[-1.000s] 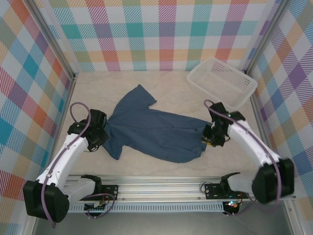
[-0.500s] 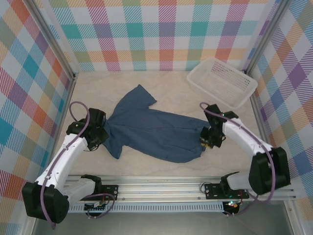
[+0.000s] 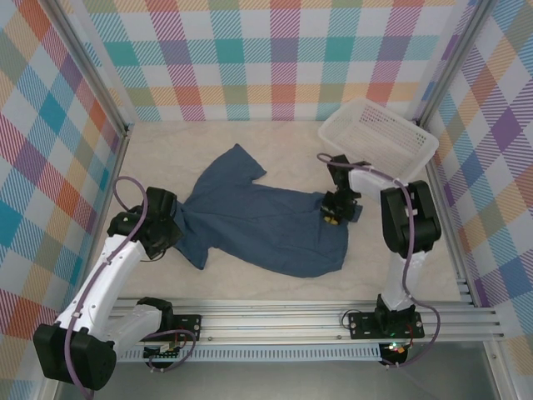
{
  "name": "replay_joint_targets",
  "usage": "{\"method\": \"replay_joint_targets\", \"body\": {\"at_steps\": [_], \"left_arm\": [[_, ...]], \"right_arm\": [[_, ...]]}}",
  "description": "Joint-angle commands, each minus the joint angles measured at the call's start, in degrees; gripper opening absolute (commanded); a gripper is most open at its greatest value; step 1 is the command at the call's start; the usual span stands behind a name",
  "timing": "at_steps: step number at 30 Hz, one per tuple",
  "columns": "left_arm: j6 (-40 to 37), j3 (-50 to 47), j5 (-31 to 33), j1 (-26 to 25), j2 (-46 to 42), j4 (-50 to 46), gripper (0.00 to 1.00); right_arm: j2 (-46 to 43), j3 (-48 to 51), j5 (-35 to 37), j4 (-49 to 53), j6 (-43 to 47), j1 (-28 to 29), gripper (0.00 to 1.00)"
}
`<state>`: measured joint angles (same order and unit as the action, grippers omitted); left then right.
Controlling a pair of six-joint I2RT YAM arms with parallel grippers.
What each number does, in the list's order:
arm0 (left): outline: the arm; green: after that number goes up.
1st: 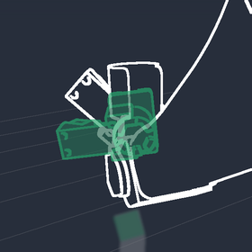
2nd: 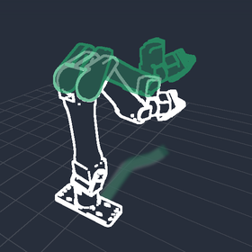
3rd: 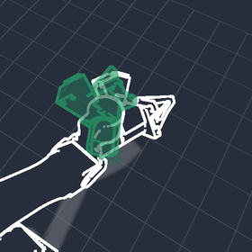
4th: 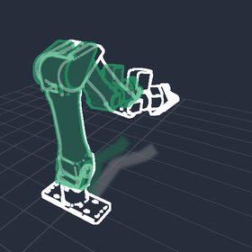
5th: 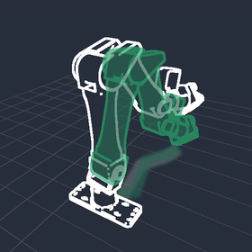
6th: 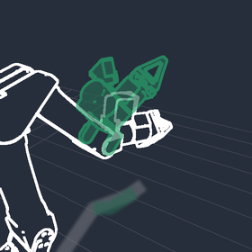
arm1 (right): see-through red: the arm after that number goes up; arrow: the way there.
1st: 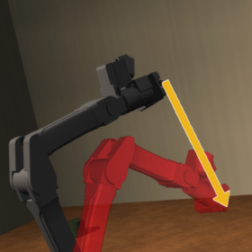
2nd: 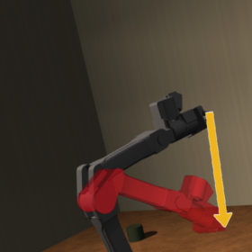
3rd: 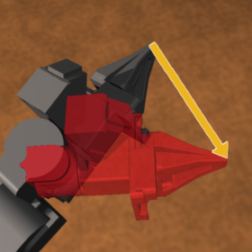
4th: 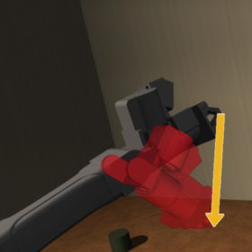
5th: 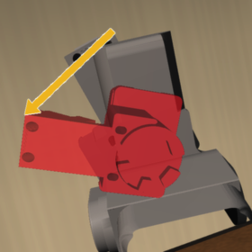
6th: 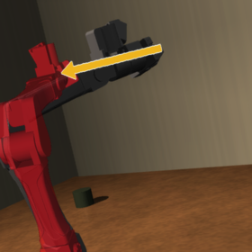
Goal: Fold and stack the t-shirts
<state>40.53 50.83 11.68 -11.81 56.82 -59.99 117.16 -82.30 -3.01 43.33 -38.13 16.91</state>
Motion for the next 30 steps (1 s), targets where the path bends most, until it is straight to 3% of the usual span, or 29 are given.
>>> {"method": "replay_joint_targets", "body": {"at_steps": [1, 6, 9, 13, 19, 25, 30], "left_arm": [[0.60, 0.45, 1.33, 0.45, -0.82, -2.26, 0.00], [0.08, 0.94, 1.49, 0.91, -0.76, -3.33, 0.00], [-0.10, 1.04, 1.65, 1.00, -0.85, -3.78, 0.00], [-0.51, 1.14, 1.68, 1.03, -1.48, -4.39, 0.00], [-0.80, -0.35, 1.15, 1.09, -2.85, -4.53, 0.00], [-0.65, -1.27, 1.17, 1.08, -2.91, -4.32, 0.00], [1.52, -1.80, -1.57, 1.04, -1.20, -3.46, 0.00]], "right_arm": [[8.94, -6.81, 1.85, -4.75, 3.73, 0.24, 0.13], [15.92, -19.34, -0.72, -4.37, 7.41, 0.10, 0.25], [15.08, -22.19, -1.65, -3.17, 8.93, 0.12, 0.31], [2.79, -13.64, 0.90, -7.01, 8.84, 0.12, 0.45], [-17.30, 4.12, 8.52, 0.57, 1.96, 0.08, 0.55], [-30.63, 23.95, 2.58, 4.34, -2.67, 0.23, 0.56], [-33.69, 31.22, -2.57, 4.26, -5.23, -0.01, 0.59]]}}
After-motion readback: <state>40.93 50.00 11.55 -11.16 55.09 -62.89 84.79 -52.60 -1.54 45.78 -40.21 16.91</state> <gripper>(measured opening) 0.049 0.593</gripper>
